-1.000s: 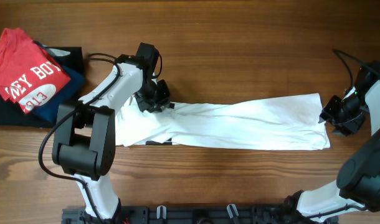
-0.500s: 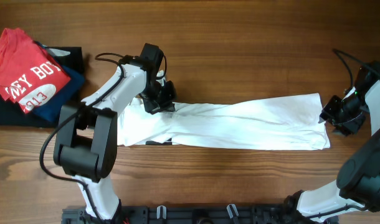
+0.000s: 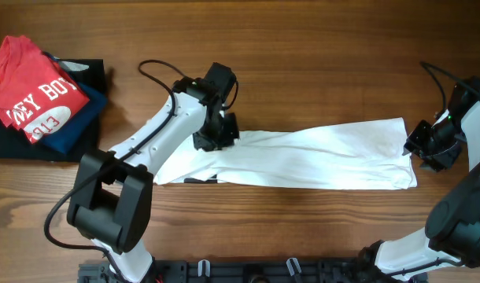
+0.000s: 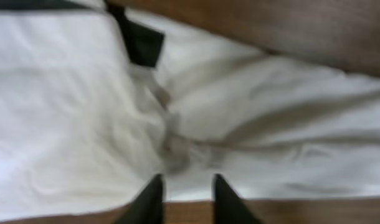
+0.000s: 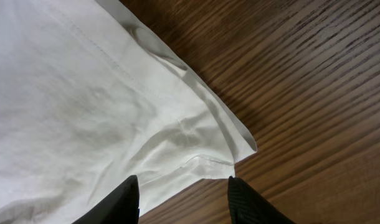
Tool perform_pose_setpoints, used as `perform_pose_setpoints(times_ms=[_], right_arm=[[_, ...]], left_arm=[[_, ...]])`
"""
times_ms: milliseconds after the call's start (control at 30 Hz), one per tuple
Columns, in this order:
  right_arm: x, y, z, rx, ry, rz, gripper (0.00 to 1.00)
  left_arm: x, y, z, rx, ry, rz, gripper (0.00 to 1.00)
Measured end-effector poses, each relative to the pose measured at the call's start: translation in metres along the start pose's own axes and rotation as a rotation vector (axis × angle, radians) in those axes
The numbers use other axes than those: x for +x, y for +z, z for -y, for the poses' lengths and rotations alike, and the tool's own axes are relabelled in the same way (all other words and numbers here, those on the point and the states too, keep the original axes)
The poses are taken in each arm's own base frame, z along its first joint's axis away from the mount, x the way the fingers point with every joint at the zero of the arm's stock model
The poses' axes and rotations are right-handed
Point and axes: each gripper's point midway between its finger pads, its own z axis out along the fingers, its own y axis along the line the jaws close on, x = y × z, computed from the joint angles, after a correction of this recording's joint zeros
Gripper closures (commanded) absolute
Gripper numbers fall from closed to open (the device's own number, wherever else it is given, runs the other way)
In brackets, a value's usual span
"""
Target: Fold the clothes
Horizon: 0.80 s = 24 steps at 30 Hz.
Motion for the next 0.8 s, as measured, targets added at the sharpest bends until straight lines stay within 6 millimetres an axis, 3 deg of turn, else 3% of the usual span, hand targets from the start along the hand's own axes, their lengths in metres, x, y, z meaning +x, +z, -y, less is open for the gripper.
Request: perform_pose_setpoints(times_ms=[167, 333, 433, 567, 700, 800], right_arm=[[0.0, 0.0, 0.0, 0.0, 0.0, -0.001, 0.54], [0.0, 0.0, 0.0, 0.0, 0.0, -0.001, 0.54], [0.0, 0.0, 0.0, 0.0, 0.0, -0.001, 0.54], [0.0, 0.0, 0.0, 0.0, 0.0, -0.001, 0.54], [0.0, 0.0, 0.0, 0.0, 0.0, -0.001, 0.54], [0.0, 0.0, 0.0, 0.0, 0.0, -0.001, 0.54]], left_arm=[[-0.025, -0.001, -0.016, -0.027, -0.134, 0.074, 0.54], [-0.03, 0.021, -0.026, -0.069, -0.188, 0.048, 0.59], [-0.034, 0.033, -0.034, -0.087, -0.216, 0.031, 0.66], [-0.039, 0.033, -0.041, -0.095, -0.246, 0.038, 0.77], [-0.039, 0.033, -0.042, -0.096, -0.251, 0.039, 0.96], [-0.039, 0.033, -0.042, -0.096, -0.251, 0.039, 0.96]])
